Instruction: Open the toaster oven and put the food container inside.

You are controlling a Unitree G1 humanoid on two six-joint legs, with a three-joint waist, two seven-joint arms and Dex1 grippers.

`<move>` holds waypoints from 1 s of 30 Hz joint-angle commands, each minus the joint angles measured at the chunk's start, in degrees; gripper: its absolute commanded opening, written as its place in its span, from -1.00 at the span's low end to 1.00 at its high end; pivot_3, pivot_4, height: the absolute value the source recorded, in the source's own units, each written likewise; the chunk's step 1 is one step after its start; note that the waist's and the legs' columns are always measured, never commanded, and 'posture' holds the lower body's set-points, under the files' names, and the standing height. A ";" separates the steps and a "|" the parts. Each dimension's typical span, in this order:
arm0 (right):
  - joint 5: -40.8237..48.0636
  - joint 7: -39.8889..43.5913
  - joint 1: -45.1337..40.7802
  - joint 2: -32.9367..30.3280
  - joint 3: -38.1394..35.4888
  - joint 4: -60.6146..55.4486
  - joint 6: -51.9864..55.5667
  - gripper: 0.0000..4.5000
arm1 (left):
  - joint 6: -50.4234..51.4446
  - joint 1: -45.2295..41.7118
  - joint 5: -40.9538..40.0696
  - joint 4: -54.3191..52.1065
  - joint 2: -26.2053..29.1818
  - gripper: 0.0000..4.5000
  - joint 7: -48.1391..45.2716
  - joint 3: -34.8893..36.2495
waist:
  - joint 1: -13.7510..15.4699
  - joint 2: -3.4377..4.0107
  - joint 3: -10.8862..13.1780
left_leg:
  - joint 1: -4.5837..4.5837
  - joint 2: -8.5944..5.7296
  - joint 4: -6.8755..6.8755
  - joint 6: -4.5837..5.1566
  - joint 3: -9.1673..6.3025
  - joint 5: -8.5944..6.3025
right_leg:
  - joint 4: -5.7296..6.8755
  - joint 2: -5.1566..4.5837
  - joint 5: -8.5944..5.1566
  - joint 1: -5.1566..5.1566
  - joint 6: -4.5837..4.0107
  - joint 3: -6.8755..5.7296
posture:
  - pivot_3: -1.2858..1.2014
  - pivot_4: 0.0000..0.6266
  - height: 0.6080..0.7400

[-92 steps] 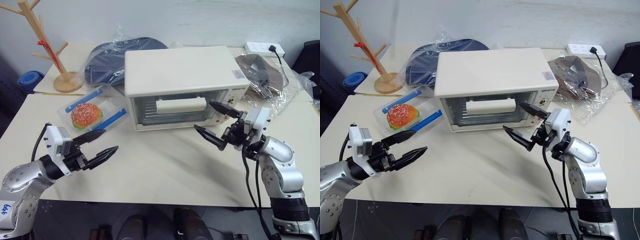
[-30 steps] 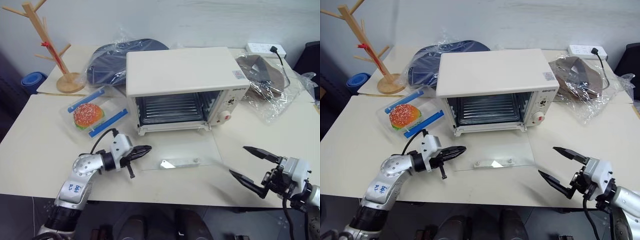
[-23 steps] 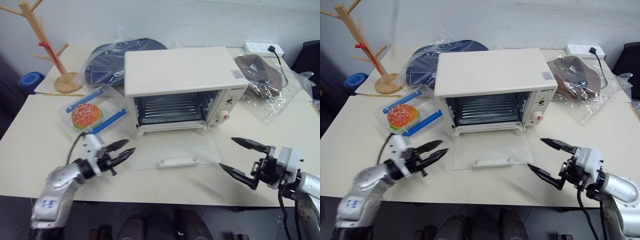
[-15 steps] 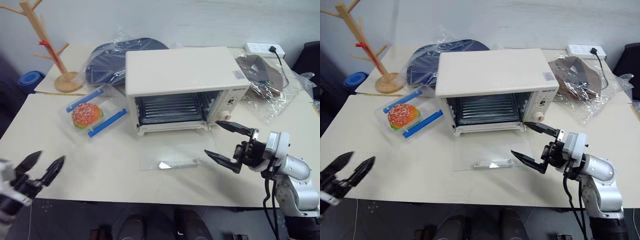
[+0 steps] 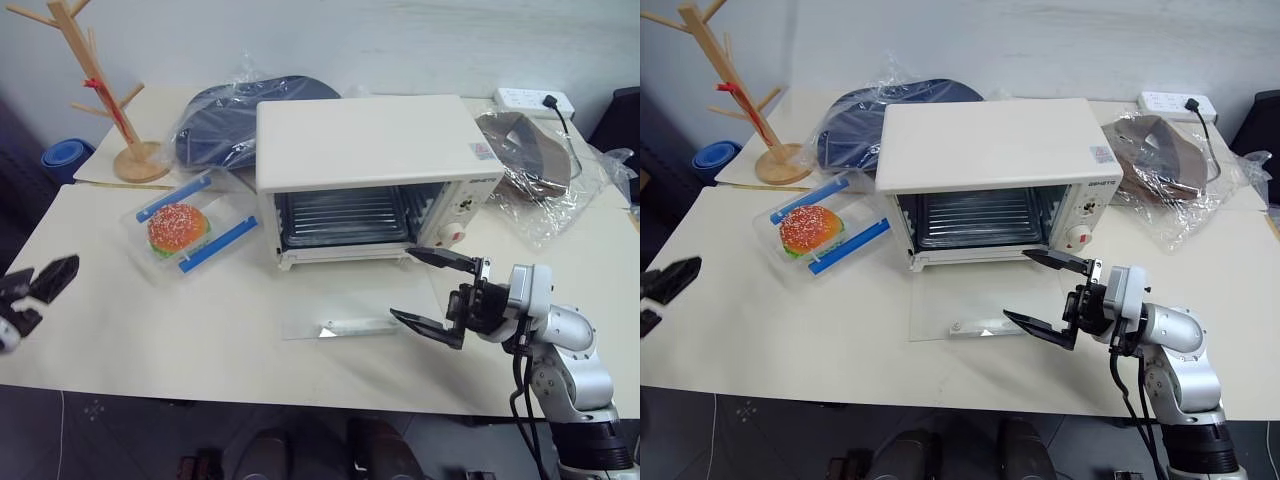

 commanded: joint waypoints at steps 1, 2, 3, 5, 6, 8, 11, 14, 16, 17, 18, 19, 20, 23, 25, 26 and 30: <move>-0.16 0.48 1.21 0.60 -0.76 -0.47 -2.34 1.00 | 7.13 -9.30 -0.54 7.54 3.31 0.98 3.59 -5.49 | -0.07 0.00 0.00 | -0.01 -0.02 -0.01 -0.01 0.01 0.00 | 0.00 0.01 0.00 -0.02 0.00 0.00 | 0.03 -0.52 1.00; -0.31 0.54 1.72 0.69 -0.76 -0.50 -2.82 1.00 | 8.44 -12.42 -0.03 9.65 3.76 0.98 3.67 -7.17 | -0.26 0.00 0.00 | -0.03 -0.04 -0.02 -0.02 0.02 0.01 | 0.01 0.01 0.01 -0.07 0.02 0.01 | 0.03 -0.52 1.00; -0.48 0.41 2.24 0.78 -0.75 -0.56 -3.16 1.00 | 9.67 -15.08 1.30 11.91 4.65 0.98 3.13 -9.44 | -0.46 0.00 0.00 | -0.04 -0.03 -0.03 -0.05 0.07 0.01 | 0.01 0.03 0.02 -0.10 0.04 0.06 | 0.03 -0.52 1.00; -0.88 0.18 3.10 0.88 -0.86 -0.74 -3.90 1.00 | 10.69 -18.68 4.70 15.54 6.19 0.98 1.67 -13.44 | -0.90 -0.01 0.00 | -0.07 -0.01 -0.04 -0.18 0.08 0.05 | 0.04 0.06 0.03 -0.14 0.05 0.05 | 0.03 -0.52 1.00; -1.06 -0.15 3.37 0.95 -0.96 -0.78 -4.14 1.00 | 11.42 -20.30 5.95 17.37 6.62 0.98 1.19 -14.96 | -1.14 -0.01 0.00 | -0.08 -0.02 -0.05 -0.34 0.10 0.14 | 0.04 0.08 0.03 -0.16 0.05 0.06 | 0.03 -0.52 1.00; -1.34 -0.62 3.82 1.05 -1.09 -0.92 -4.58 1.00 | 12.27 -22.37 8.38 19.81 7.19 0.98 0.28 -17.25 | -1.55 -0.01 0.00 | -0.08 -0.01 -0.11 -0.48 0.09 0.21 | 0.03 0.09 0.03 -0.18 0.05 0.05 | 0.03 -0.52 1.00; -1.70 -1.26 4.47 1.18 -1.02 -1.17 -5.22 1.00 | 12.18 -24.68 12.42 22.92 7.39 0.98 -0.68 -19.35 | -1.67 -0.01 0.00 | -0.06 0.00 -0.11 -0.53 0.13 0.24 | 0.06 0.11 0.03 -0.22 0.05 0.08 | 0.03 -0.52 1.00; -2.15 -1.97 5.14 1.25 -1.10 -1.20 -5.90 1.00 | 13.12 -26.61 14.56 24.54 6.86 0.81 -1.54 -19.56 | -1.49 -0.02 -0.01 | -0.05 0.01 -0.10 -0.58 0.09 0.27 | 0.11 0.12 0.03 -0.22 0.05 0.07 | 0.03 -0.52 1.00; -2.58 -2.56 5.60 1.40 -0.96 -1.11 -6.38 1.00 | 14.87 -28.24 15.24 25.55 5.96 0.60 -2.40 -20.02 | -1.45 -0.02 -0.01 | -0.05 0.01 -0.10 -0.58 0.08 0.28 | 0.12 0.11 0.03 -0.22 0.05 0.07 | 0.03 -0.52 1.00; -2.78 -2.80 5.90 1.55 -0.86 -1.14 -6.65 1.00 | 15.78 -29.21 15.42 26.33 5.22 0.44 -2.76 -20.20 | -1.45 -0.02 -0.01 | -0.04 0.01 -0.10 -0.58 0.09 0.28 | 0.12 0.11 0.03 -0.21 0.05 0.07 | 0.03 -0.52 1.00; -2.88 -2.96 6.10 1.64 -0.78 -1.19 -6.83 1.00 | 16.41 -29.89 15.72 26.88 4.71 0.31 -3.09 -20.26 | -1.42 -0.02 -0.01 | -0.04 0.00 -0.09 -0.58 0.09 0.28 | 0.13 0.10 0.03 -0.21 0.05 0.08 | 0.03 -0.52 1.00; -3.04 -3.24 6.09 1.74 -0.72 -1.15 -6.87 1.00 | 16.48 -30.63 16.58 27.77 4.36 0.16 -3.33 -20.58 | -1.43 -0.02 -0.01 | -0.05 0.00 -0.08 -0.58 0.09 0.28 | 0.13 0.10 0.03 -0.21 0.05 0.07 | 0.03 -0.52 1.00; -3.16 -3.43 6.02 1.77 -0.69 -1.09 -6.92 1.00 | 16.38 -31.24 17.50 28.64 4.07 0.02 -3.27 -20.62 | -1.43 -0.02 -0.01 | -0.04 0.00 -0.09 -0.58 0.09 0.28 | 0.14 0.10 0.03 -0.21 0.05 0.07 | 0.03 -0.52 1.00; -3.60 -3.94 5.89 1.85 -0.53 -0.73 -7.36 1.00 | 16.00 -33.03 19.72 31.31 3.60 -0.39 -3.78 -20.54 | -1.55 -0.02 -0.01 | -0.03 0.00 -0.09 -0.60 0.11 0.29 | 0.17 0.11 0.03 -0.22 0.05 0.08 | 0.03 -0.52 1.00; -3.90 -4.09 5.79 1.92 -0.43 -0.40 -7.55 1.00 | 15.71 -34.36 20.96 32.95 3.52 -0.66 -4.45 -20.44 | -1.54 -0.02 -0.01 | -0.02 0.00 -0.09 -0.63 0.11 0.31 | 0.19 0.12 0.03 -0.22 0.05 0.07 | 0.03 -0.52 1.00; -3.99 -4.12 5.79 1.92 -0.40 -0.34 -7.58 1.00 | 15.62 -35.01 21.45 33.53 3.57 -0.77 -4.73 -20.31 | -1.56 -0.02 -0.01 | -0.02 0.00 -0.08 -0.63 0.11 0.31 | 0.20 0.12 0.03 -0.22 0.05 0.07 | 0.03 -0.52 1.00; -4.32 -4.20 5.57 1.89 -0.23 -0.03 -7.61 1.00 | 15.98 -35.41 23.08 32.49 5.96 -1.00 -7.40 -20.31 | -1.45 -0.03 -0.02 | -0.04 0.00 -0.05 -0.63 0.08 0.31 | 0.20 0.11 0.03 -0.22 0.05 0.05 | 0.03 -0.52 1.00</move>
